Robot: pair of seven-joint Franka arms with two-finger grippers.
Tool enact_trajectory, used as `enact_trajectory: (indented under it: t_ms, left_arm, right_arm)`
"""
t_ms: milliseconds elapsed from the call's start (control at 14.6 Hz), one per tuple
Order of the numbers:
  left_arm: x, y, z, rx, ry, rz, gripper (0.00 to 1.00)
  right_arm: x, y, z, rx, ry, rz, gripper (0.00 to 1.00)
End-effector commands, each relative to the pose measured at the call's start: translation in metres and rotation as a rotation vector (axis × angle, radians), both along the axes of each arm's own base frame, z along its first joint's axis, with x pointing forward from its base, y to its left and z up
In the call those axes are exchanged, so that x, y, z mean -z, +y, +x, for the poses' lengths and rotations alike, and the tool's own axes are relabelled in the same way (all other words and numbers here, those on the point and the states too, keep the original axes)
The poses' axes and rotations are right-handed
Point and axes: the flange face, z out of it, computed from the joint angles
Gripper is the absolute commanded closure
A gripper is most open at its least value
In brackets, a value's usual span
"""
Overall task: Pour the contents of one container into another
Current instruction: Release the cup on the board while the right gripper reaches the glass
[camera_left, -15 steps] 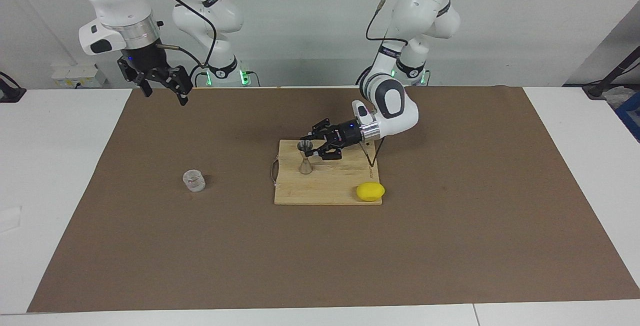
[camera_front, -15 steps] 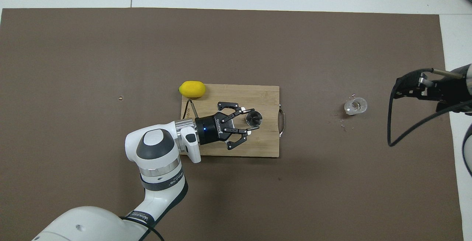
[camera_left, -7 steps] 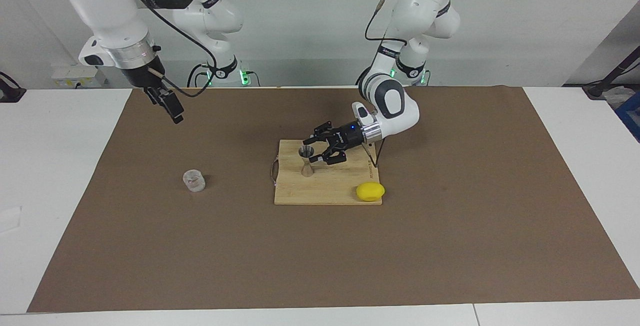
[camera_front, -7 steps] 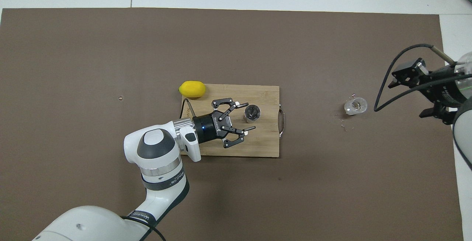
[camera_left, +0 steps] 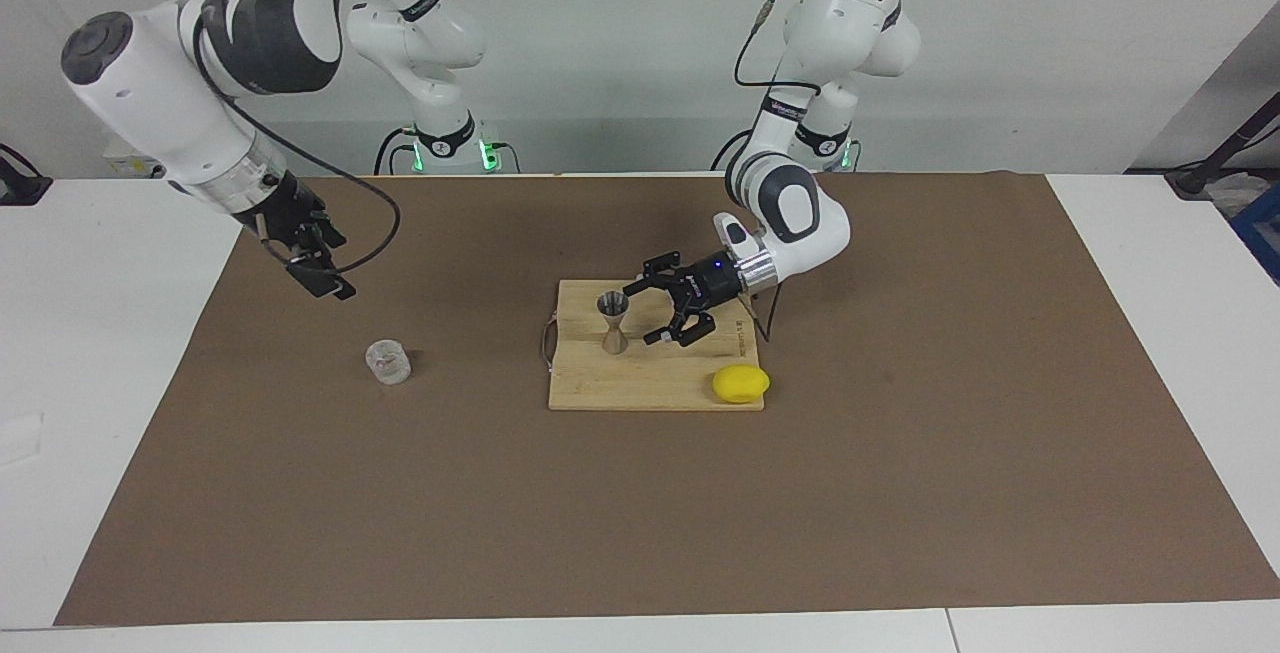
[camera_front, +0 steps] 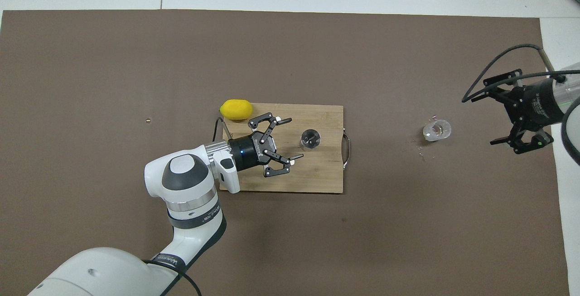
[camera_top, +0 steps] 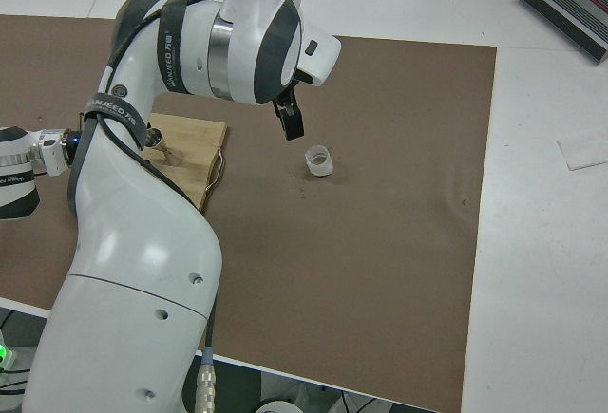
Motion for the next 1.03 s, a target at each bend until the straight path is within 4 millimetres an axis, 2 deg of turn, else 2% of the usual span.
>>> enact_trajectory:
  t_ms: [0, 68, 274, 411, 616, 684, 821, 958]
  left_arm:
    - [-0.002, 0.022, 0.009, 0.012, -0.03, 0.003, 0.0]
    - [-0.004, 0.033, 0.012, 0.035, -0.045, 0.01, 0.0]
    - [-0.004, 0.07, 0.019, 0.093, -0.07, 0.043, 0.0]
    - [-0.009, 0.099, 0.021, 0.137, -0.087, 0.052, 0.0]
    - [-0.024, 0.154, 0.027, 0.211, -0.092, 0.097, 0.0]
    - [-0.025, 0.173, 0.028, 0.239, -0.078, 0.118, 0.0]
    - [-0.029, 0.211, 0.03, 0.304, -0.053, 0.158, 0.0]
    - [-0.045, 0.252, 0.04, 0.36, -0.04, 0.204, 0.0]
  right_arm:
    - [0.045, -0.03, 0.012, 0.109, 0.04, 0.09, 0.01]
    - [0.06, -0.038, 0.015, 0.136, 0.051, 0.108, 0.0]
    - [0.098, -0.047, 0.022, 0.155, 0.062, 0.125, 0.0]
    - [0.124, -0.062, 0.023, 0.184, 0.063, 0.161, 0.0]
    - [0.158, -0.07, 0.019, 0.18, 0.067, 0.178, 0.0]
    - [0.173, -0.08, 0.018, 0.187, 0.073, 0.206, 0.0]
    - [0.19, -0.086, 0.017, 0.186, 0.083, 0.24, 0.0]
    - [0.21, -0.095, 0.013, 0.155, 0.091, 0.256, 0.01]
